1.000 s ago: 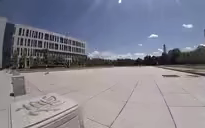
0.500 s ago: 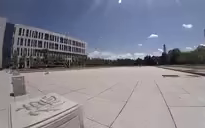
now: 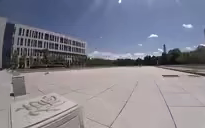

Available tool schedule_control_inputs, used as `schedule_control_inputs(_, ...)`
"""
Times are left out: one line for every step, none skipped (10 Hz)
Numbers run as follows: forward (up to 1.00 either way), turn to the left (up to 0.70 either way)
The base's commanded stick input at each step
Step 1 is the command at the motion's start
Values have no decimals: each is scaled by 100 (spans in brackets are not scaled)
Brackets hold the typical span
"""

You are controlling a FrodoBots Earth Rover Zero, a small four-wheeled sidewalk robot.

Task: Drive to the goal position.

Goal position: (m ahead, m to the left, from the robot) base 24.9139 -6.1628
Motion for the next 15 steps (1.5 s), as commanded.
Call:
schedule_control_inputs(6,0)
schedule_control_inputs(6,0)
schedule_control_inputs(6,0)
schedule_control_inputs(6,0)
schedule_control_inputs(6,0)
schedule_control_inputs(6,0)
schedule_control_inputs(6,0)
schedule_control_inputs(6,0)
schedule_control_inputs(6,0)
schedule_control_inputs(6,0)
schedule_control_inputs(6,0)
schedule_control_inputs(6,0)
schedule_control_inputs(6,0)
schedule_control_inputs(6,0)
schedule_control_inputs(6,0)
